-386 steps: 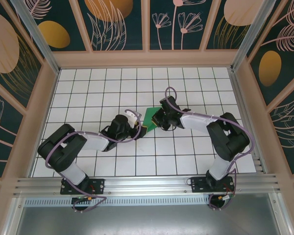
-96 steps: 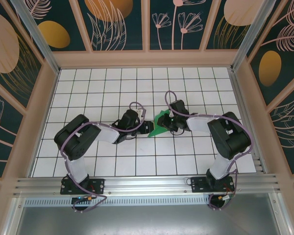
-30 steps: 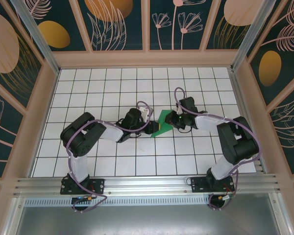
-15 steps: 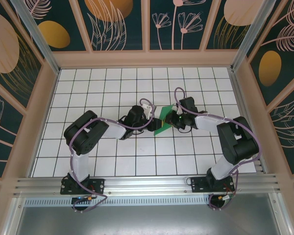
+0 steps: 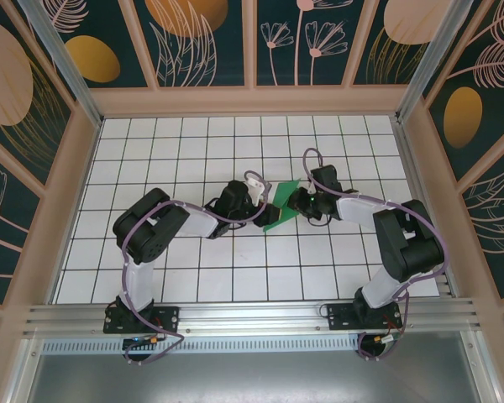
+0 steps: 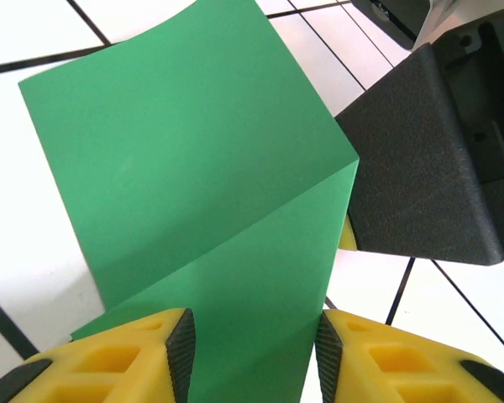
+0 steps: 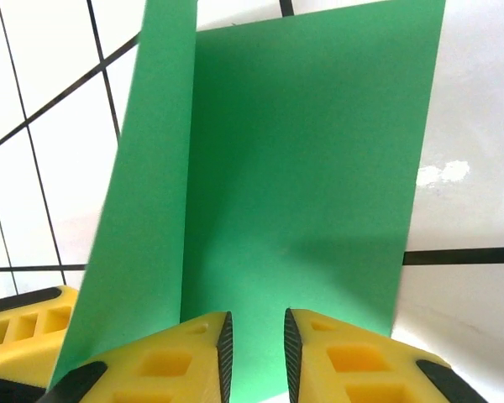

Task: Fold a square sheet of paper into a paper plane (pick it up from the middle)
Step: Fourth fold the wing at the center of the table.

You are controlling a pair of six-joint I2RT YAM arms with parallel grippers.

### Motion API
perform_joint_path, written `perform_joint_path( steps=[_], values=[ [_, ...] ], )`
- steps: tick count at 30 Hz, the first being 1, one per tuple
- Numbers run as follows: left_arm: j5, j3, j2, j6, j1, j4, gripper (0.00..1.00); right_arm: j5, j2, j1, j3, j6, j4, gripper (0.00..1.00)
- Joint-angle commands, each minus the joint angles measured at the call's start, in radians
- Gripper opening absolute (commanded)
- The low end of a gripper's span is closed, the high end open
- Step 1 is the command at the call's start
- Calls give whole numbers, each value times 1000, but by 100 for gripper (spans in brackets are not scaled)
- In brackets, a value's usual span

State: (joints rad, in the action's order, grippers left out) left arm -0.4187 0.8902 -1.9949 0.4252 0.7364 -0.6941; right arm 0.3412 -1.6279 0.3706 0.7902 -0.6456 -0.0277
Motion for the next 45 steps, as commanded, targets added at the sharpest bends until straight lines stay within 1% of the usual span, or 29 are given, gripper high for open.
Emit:
perform_joint_path(
  steps=[1, 8, 11, 13, 17, 21, 25, 29, 32, 36, 41, 45],
  values=[
    [-16, 32, -16, -54, 4, -7, 47, 12, 20, -5, 38, -16, 8, 28],
    [-28, 51, -39, -72, 4, -4, 47, 56, 14, -5, 48, -17, 21, 29],
    [-21, 55, -41, -79, 3, 1, 43, 65, 18, -6, 52, -20, 25, 30],
    [-17, 59, -46, -78, 4, -1, 37, 65, 24, -6, 50, -21, 25, 30],
    [-45, 49, -53, -52, 4, -40, 25, 54, 44, -15, 18, -19, 35, 30],
    [-77, 37, -57, 10, 3, -71, 19, 70, 76, -33, -54, -20, 97, 29],
    [-106, 32, -70, 99, 4, -91, 16, 138, 107, -44, -117, -29, 192, 30],
    [-135, 20, -77, 199, 4, -119, 16, 199, 99, -45, -131, -17, 230, 35],
    [-153, 17, -81, 242, 3, -131, 15, 196, 85, -44, -132, -12, 227, 40],
    [-156, 28, -91, 235, 4, -108, 16, 166, 71, -46, -128, -11, 206, 46],
    [-172, 53, -108, 223, 4, -82, 18, 100, 65, -48, -124, -19, 157, 49],
    [-178, 66, -114, 217, 4, -66, 19, 95, 49, -54, -120, -23, 154, 52]
  ],
)
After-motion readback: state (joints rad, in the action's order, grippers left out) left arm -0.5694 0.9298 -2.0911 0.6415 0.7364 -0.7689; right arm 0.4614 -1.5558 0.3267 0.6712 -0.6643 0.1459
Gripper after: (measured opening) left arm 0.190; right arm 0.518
